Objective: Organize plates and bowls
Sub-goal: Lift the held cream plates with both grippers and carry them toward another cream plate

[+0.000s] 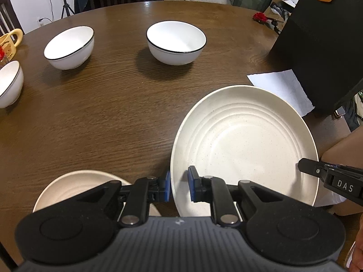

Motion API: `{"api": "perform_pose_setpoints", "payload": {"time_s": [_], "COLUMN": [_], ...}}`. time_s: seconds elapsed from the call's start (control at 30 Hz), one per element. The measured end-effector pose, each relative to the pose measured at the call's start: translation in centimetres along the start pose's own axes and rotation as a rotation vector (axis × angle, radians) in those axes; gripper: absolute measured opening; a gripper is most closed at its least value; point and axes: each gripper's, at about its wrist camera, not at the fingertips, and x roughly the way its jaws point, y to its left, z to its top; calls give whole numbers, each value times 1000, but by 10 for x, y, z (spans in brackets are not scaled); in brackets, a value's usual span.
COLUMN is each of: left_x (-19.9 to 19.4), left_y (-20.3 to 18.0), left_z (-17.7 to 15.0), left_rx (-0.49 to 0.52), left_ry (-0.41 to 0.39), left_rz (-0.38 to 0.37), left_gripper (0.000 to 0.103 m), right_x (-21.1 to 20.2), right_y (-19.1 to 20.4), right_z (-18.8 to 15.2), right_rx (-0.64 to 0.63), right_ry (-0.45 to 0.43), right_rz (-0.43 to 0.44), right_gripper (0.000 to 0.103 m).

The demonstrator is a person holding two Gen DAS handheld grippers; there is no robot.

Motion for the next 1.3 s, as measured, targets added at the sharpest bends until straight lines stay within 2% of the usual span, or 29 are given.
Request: {"api": "perform_pose_setpoints", "payload": {"time_s": [0.63,1.3], "left_x": [-45,-77], "left_y": [19,63], "left_z": [-42,-71], "left_rx": [-58,-134], "left_ry": [-52,-74], "left_rz": [26,76], "left_gripper": [16,16], "right_x": [-37,-48], "right_y": [29,80], "right_z": [-30,-50], "right_rx": [-67,-137], "right_ry": [-24,-16], "right_rz": [31,85], "right_gripper": [11,11]}}
